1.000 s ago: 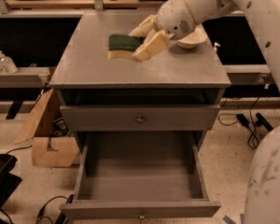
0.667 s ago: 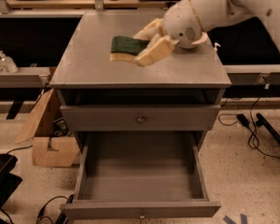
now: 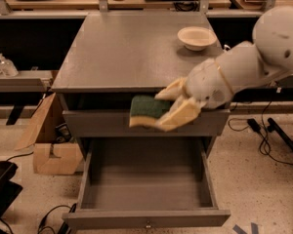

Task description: Place sponge into middle drawer

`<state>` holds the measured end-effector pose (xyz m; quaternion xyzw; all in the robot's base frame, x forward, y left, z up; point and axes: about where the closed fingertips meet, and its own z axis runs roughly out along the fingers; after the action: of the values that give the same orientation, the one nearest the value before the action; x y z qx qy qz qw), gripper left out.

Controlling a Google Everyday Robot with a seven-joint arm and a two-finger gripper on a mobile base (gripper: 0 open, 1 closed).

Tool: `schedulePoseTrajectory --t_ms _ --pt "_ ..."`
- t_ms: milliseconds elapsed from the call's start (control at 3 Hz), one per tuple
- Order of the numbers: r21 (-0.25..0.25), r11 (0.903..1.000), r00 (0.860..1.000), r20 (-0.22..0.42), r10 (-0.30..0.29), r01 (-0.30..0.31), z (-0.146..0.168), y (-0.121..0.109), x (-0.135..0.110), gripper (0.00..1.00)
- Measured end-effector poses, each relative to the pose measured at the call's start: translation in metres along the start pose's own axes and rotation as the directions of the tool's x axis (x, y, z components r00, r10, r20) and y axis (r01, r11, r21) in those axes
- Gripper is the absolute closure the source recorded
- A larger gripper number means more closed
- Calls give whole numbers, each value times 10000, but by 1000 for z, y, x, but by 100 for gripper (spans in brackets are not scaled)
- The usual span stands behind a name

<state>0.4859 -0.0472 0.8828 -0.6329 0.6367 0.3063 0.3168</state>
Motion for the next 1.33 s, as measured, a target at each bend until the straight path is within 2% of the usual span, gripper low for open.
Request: schedulePoseTrajectory --t_ms 333,667,1000,1333 --pt "-988 9950 9952 -953 -222 127 54 41 59 100" --pt "-1717 9850 9904 -1384 -53 -187 78 70 87 100" --pt "-1916 9812 9888 -1489 -58 -231 94 71 85 100" --pt "-2433 9677 9925 -1164 377 -653 157 74 108 100"
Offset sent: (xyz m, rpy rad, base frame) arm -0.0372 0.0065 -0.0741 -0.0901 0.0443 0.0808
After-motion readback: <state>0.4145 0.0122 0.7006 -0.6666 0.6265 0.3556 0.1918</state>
